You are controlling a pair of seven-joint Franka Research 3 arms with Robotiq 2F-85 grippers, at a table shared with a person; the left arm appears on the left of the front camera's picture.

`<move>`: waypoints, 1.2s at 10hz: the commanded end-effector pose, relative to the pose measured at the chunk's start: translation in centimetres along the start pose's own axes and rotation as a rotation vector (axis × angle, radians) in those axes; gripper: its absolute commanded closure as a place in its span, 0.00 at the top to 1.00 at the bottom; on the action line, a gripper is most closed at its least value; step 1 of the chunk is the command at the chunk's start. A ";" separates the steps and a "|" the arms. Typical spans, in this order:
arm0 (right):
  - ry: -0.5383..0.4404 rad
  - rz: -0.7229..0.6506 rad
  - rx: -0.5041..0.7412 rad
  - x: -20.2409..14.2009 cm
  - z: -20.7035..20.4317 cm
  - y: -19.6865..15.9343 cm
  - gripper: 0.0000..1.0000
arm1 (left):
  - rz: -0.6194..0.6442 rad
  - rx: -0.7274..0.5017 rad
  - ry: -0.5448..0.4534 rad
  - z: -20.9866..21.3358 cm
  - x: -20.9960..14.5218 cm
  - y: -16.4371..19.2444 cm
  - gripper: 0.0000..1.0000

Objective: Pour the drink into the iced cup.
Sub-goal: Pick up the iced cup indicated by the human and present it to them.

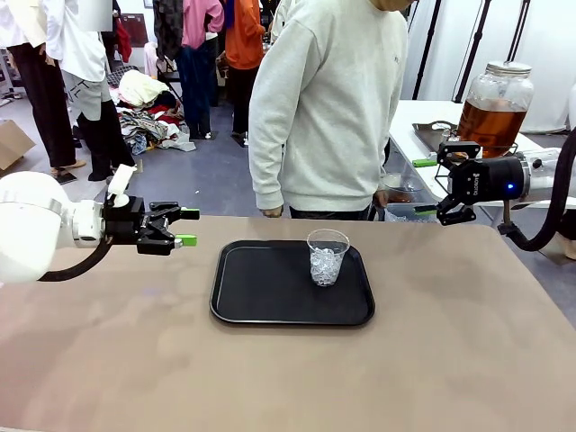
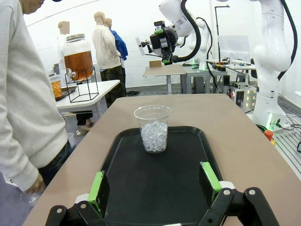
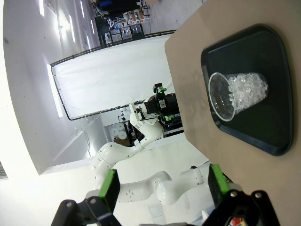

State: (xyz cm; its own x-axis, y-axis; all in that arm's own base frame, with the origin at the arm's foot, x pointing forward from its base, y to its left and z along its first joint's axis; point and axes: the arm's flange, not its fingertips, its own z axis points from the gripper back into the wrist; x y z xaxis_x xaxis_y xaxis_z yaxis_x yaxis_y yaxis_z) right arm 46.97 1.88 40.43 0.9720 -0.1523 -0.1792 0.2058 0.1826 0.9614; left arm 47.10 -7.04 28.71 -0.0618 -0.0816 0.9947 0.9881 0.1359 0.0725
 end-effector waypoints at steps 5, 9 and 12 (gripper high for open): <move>-0.005 0.001 0.001 0.0 0.0 0.0 1.00 | -0.005 0.007 -0.008 -0.2 0.2 0.1 1.00; -0.005 0.001 0.001 0.0 0.0 0.0 1.00 | -0.005 0.007 -0.008 -0.2 0.2 0.1 1.00; -0.005 0.001 0.001 0.0 0.0 0.0 1.00 | -0.005 0.007 -0.008 -0.2 0.2 0.1 1.00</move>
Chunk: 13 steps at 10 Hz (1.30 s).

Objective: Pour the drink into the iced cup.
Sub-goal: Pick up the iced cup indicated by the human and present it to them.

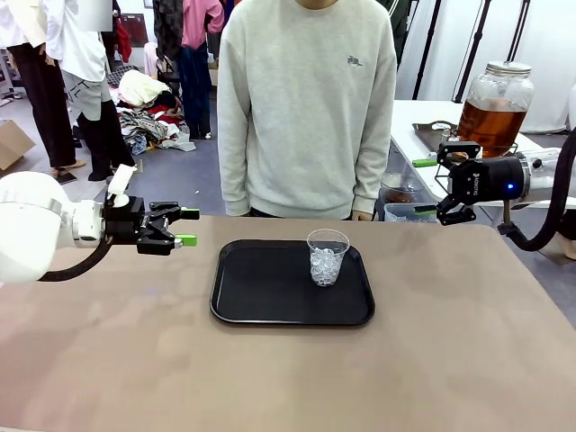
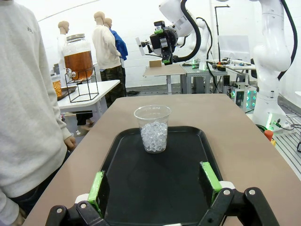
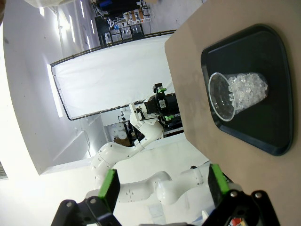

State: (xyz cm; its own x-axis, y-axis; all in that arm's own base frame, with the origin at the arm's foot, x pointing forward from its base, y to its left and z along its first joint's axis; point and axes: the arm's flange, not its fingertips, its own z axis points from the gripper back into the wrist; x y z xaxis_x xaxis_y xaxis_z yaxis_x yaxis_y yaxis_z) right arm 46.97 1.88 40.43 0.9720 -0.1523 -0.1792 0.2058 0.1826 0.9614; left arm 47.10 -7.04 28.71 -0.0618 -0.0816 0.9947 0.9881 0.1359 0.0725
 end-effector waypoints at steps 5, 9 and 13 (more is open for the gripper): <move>-0.005 0.001 0.001 0.0 0.0 0.0 1.00 | -0.005 0.007 -0.008 -0.2 0.2 0.1 1.00; -0.005 0.001 0.001 0.0 0.0 0.0 1.00 | -0.005 0.007 -0.008 -0.2 0.2 0.1 1.00; -0.005 0.001 0.001 0.0 0.0 0.0 1.00 | -0.005 0.007 -0.008 -0.2 0.2 0.1 1.00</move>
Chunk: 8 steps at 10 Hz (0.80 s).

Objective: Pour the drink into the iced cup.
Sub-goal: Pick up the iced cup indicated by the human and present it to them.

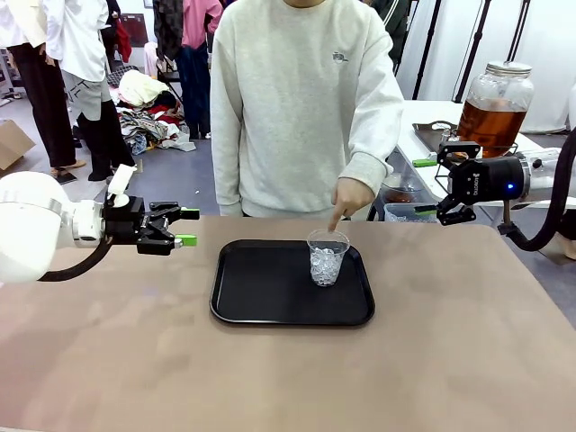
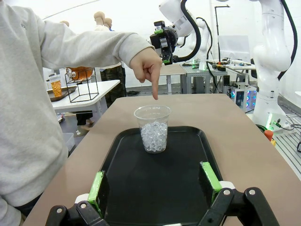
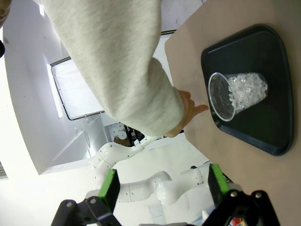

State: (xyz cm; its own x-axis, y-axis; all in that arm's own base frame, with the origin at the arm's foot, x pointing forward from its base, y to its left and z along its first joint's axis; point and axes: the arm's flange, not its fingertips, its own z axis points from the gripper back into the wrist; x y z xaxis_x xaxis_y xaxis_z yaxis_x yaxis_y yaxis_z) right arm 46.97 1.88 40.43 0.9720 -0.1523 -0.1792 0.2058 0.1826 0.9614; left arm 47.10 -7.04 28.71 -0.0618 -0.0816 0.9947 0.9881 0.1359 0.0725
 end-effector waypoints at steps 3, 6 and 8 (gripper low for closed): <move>-0.005 0.001 0.001 0.0 0.0 0.0 1.00 | -0.005 0.007 -0.008 -0.2 0.2 0.1 1.00; -0.005 0.001 0.001 0.0 0.0 0.0 1.00 | -0.005 0.007 -0.008 -0.2 0.2 0.1 1.00; -0.005 0.001 0.001 0.0 0.0 0.0 1.00 | -0.005 0.007 -0.008 -0.2 0.2 0.1 1.00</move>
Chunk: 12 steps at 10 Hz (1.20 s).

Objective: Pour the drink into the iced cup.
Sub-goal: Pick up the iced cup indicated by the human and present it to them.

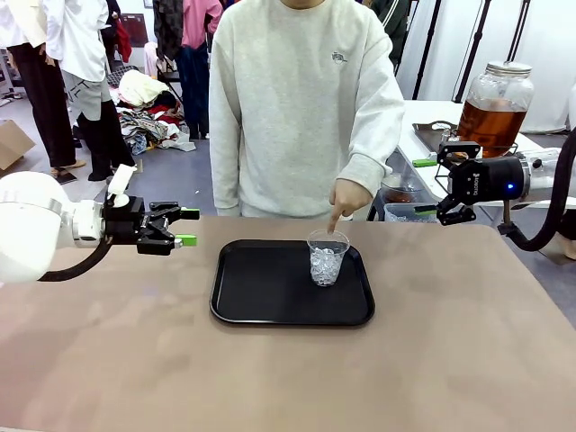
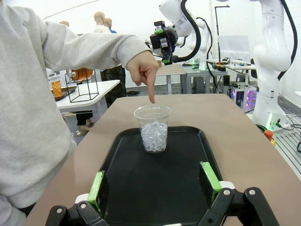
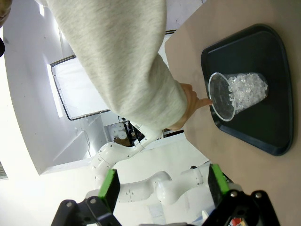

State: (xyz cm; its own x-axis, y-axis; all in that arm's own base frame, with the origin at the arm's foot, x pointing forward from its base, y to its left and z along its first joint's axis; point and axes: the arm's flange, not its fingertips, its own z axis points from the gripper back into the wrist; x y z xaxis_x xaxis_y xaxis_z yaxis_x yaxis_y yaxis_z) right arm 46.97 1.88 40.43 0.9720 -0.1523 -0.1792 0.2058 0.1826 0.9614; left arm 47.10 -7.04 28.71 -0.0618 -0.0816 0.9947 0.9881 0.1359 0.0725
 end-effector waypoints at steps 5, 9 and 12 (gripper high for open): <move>-0.005 0.001 0.001 0.0 0.0 0.0 1.00 | -0.005 0.007 -0.008 -0.2 0.2 0.1 1.00; 0.043 0.314 0.021 -0.3 0.5 -0.1 1.00 | -0.005 0.007 -0.008 -0.2 0.2 0.1 1.00; 0.136 0.649 0.046 -0.3 1.4 -1.1 1.00 | -0.005 0.007 -0.008 -0.2 0.2 0.1 1.00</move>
State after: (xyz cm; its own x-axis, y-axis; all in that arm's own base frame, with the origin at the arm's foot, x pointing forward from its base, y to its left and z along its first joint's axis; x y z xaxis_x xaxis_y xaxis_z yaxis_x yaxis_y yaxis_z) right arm 46.03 1.39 40.56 0.9483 0.0357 0.3155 -0.3160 0.2020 0.9270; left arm 47.12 -7.04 28.71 -0.0618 -0.0817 0.9947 0.9881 0.1359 0.0726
